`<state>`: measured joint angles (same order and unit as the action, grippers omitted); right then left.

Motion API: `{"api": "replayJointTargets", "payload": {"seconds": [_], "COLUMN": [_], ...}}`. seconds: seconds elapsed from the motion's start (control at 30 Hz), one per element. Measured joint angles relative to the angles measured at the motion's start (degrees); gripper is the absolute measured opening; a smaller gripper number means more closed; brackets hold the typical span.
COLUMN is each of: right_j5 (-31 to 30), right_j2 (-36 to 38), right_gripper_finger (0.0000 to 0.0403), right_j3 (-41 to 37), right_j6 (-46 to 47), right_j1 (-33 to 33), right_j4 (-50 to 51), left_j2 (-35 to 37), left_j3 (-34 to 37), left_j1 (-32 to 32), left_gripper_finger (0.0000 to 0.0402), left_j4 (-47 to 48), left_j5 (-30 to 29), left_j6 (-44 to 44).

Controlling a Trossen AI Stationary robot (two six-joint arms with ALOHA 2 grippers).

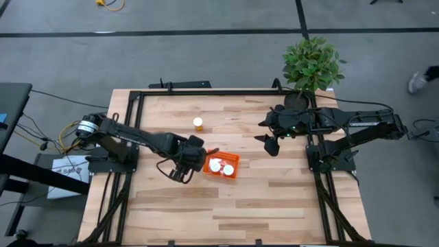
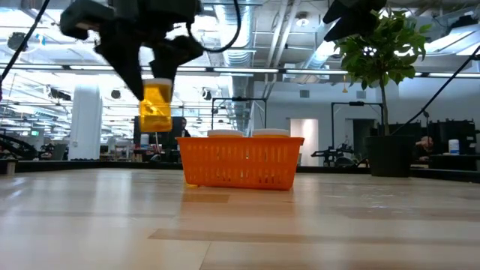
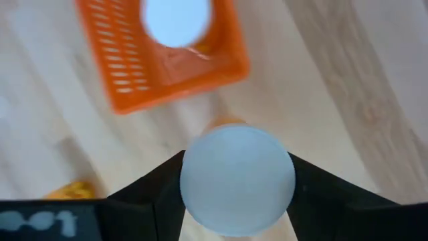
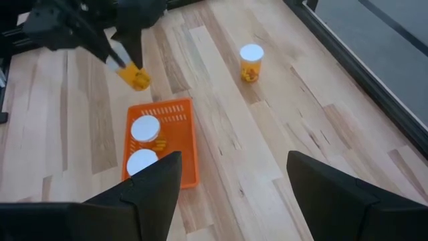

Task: Pick and place pill bottles into a basket
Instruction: Put the bottom orange pill bottle into the orange bin

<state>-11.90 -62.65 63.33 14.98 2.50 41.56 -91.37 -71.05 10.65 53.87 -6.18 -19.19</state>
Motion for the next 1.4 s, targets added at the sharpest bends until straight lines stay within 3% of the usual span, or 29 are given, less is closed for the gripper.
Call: {"api": "replayJointTargets", "payload": {"seconds": [0.4, 0.63, 0.97, 1.4], "right_j5": [-0.02, -0.02, -0.02, 0.15], "right_j2": [0.85, 5.23, 10.94, 10.34], "right_gripper_finger": [0.0265, 0.0265, 0.0265, 0.0265], "right_j3": [0.0, 0.0, 0.03, 0.02], "right_j6": [0.02, -0.19, -0.46, -1.47], "right_j1": [-0.63, -3.14, -6.79, -8.24], "right_j4": [0.11, 0.46, 3.49, 4.88], "left_j2": [0.0, -0.11, -2.48, -8.17], "left_j3": [-6.51, -7.1, -7.17, -7.14], "left_j1": [-7.84, -11.66, -14.25, -14.27], "left_gripper_finger": [0.02, 0.0201, 0.0201, 0.0201], "left_j4": [0.44, -2.7, -6.29, -8.36], "left_j5": [-0.42, 4.3, 8.75, 11.85], "left_j6": [-6.43, -7.56, -8.34, -10.64]}}
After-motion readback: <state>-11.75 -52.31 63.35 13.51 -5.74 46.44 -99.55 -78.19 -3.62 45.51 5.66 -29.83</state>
